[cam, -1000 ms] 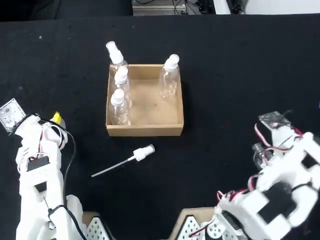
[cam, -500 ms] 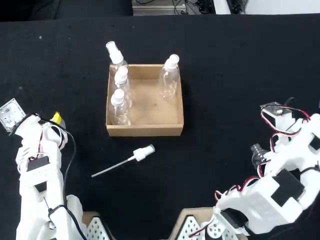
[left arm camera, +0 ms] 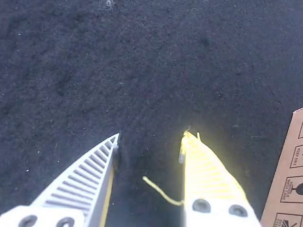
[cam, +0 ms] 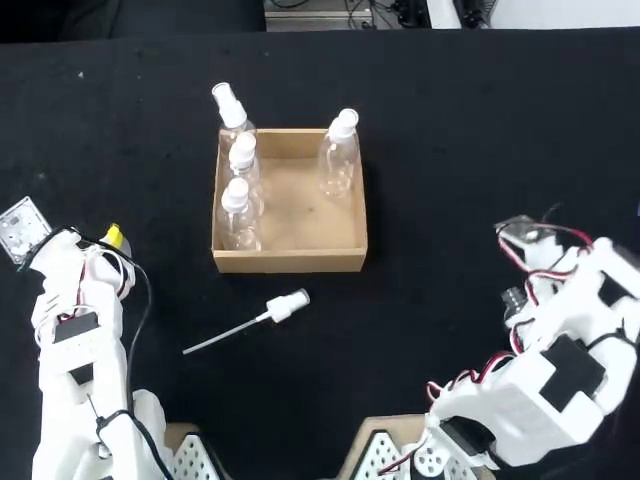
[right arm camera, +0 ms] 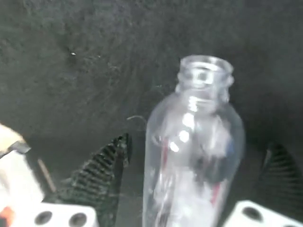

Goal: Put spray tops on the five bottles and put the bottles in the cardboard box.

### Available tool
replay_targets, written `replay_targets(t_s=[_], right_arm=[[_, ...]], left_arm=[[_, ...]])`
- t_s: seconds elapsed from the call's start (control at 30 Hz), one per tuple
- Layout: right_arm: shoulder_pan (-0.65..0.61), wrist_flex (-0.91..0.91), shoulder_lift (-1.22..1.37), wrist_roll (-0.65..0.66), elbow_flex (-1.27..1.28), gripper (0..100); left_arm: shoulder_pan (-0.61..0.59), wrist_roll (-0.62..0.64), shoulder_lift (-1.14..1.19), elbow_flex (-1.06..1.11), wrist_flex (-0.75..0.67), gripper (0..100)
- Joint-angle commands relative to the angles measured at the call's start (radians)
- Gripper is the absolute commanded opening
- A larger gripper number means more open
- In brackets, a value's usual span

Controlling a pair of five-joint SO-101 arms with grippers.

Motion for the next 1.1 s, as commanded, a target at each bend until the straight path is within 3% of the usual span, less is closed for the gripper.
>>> replay_targets(t_s=[0.0, 0.27, 0.57, 0.73, 0.83, 0.93, 1.07], right_arm=[[-0.012, -0.152, -0.041, 0.028, 0.088, 34.8], [-0.023, -0.285, -0.234, -0.089, 0.173, 2.1], [-0.081, -0.212, -0.538, -0.236, 0.174, 1.1], [-0.195, -0.216, -0.707, -0.457, 0.185, 1.1], [-0.270, -0.270, -0.789, -0.617, 0.205, 1.1], [-0.316, -0.333, -0.855, -0.761, 0.232, 1.1], [-0.333, -0.345, -0.906, -0.842, 0.252, 1.1]], left_arm=[[-0.004, 0.003, -0.014, -0.041, -0.025, 18], [-0.004, 0.003, -0.014, -0.041, -0.025, 18], [0.025, 0.002, -0.014, -0.041, -0.017, 19], [0.096, -0.110, -0.005, -0.039, -0.012, 18], [0.142, -0.169, -0.014, -0.079, 0.084, 18], [0.154, -0.189, -0.003, -0.213, 0.279, 19], [0.147, -0.232, -0.003, -0.389, 0.532, 19]])
